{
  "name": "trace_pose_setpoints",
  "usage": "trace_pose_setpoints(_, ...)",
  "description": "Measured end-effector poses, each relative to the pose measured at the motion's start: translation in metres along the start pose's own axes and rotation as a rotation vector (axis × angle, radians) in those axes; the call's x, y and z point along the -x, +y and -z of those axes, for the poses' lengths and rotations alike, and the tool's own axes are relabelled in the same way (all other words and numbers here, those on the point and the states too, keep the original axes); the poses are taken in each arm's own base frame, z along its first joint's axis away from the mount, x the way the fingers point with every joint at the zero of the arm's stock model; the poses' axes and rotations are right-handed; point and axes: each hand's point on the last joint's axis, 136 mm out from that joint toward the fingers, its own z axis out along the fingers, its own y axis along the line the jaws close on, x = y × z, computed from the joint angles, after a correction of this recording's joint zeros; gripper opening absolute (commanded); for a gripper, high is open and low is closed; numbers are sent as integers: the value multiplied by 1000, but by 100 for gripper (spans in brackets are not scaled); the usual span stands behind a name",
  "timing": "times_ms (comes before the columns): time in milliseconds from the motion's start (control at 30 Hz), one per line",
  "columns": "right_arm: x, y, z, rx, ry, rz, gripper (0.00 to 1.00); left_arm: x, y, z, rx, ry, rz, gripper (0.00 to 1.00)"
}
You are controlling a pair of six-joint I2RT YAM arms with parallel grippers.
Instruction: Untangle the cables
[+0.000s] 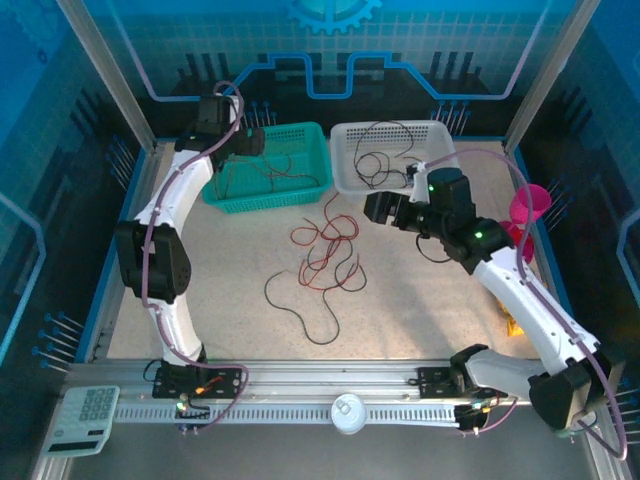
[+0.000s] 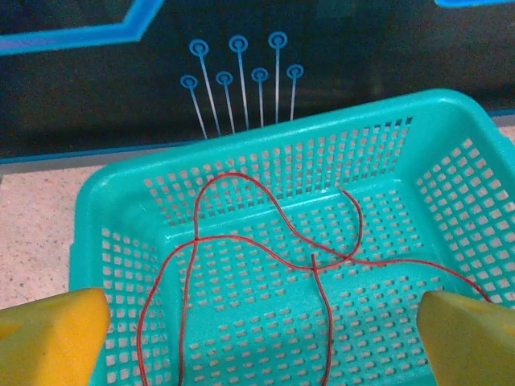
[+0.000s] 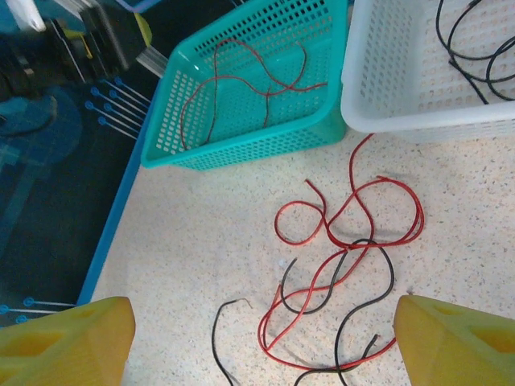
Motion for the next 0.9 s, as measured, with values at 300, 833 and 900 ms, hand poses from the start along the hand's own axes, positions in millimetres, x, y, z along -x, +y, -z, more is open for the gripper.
trace_pose_setpoints(300,-51,-9,-57,-62,167,31,78,6,-41,72,-165,-95,89,99)
trace_pose_setpoints(833,-158,-66,-168,-174,447,-156,63,-121,-119,171,-457,-46,305,99)
trace_pose_setpoints(900,-163,-65,-175,-172,461,-168,58,-118,-115,179,-453,-73,324,99)
